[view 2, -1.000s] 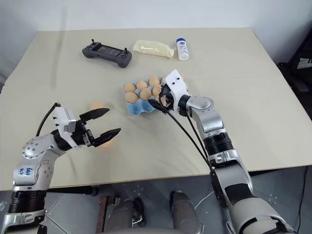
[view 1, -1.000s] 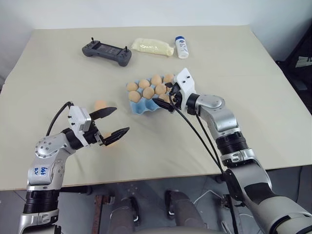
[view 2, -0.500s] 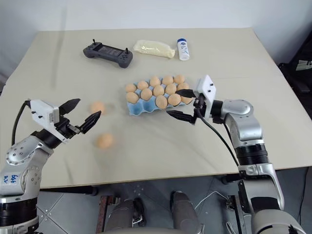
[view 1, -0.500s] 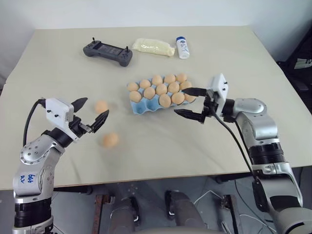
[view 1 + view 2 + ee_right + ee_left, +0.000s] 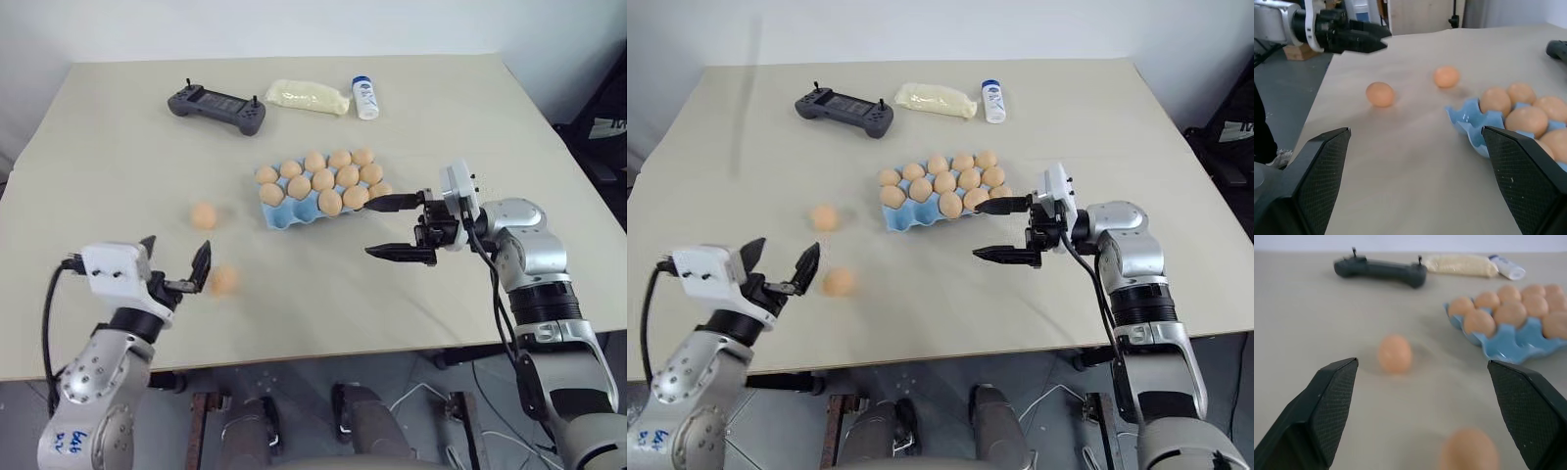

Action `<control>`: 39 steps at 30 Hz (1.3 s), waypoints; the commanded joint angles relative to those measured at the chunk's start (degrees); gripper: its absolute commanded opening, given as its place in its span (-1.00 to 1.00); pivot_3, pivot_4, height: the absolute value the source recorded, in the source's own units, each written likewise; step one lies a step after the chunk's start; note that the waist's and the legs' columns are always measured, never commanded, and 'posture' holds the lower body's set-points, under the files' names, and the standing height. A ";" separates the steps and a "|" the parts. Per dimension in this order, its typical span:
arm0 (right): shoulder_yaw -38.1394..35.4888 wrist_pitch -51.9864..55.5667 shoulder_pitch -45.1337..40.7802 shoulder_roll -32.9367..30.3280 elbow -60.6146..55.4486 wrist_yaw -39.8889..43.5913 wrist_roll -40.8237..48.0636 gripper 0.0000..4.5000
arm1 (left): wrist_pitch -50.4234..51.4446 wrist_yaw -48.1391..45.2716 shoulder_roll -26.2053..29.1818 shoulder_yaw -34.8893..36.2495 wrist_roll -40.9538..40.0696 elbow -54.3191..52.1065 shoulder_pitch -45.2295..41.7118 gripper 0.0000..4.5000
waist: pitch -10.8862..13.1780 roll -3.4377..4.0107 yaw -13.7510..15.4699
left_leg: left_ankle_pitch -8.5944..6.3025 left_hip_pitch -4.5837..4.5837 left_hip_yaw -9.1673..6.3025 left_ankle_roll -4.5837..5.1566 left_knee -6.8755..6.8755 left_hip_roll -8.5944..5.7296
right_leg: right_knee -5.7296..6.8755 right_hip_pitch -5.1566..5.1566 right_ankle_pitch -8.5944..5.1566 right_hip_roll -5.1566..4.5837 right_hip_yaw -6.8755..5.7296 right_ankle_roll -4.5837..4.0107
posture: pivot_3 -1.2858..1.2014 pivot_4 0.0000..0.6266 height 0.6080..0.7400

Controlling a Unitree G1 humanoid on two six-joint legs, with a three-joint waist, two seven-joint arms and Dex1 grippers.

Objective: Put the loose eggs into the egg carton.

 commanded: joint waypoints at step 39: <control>3.59 -0.48 0.91 -2.24 -1.49 0.50 0.27 1.00 | 22.54 3.79 -3.28 -11.88 10.82 3.58 -13.10 -0.17 | 0.00 0.00 0.26 | 0.00 -0.03 -0.22 -0.14 -0.02 0.06 | -0.02 0.05 -0.13 0.04 -0.09 -0.24 | 0.03 -0.52 1.00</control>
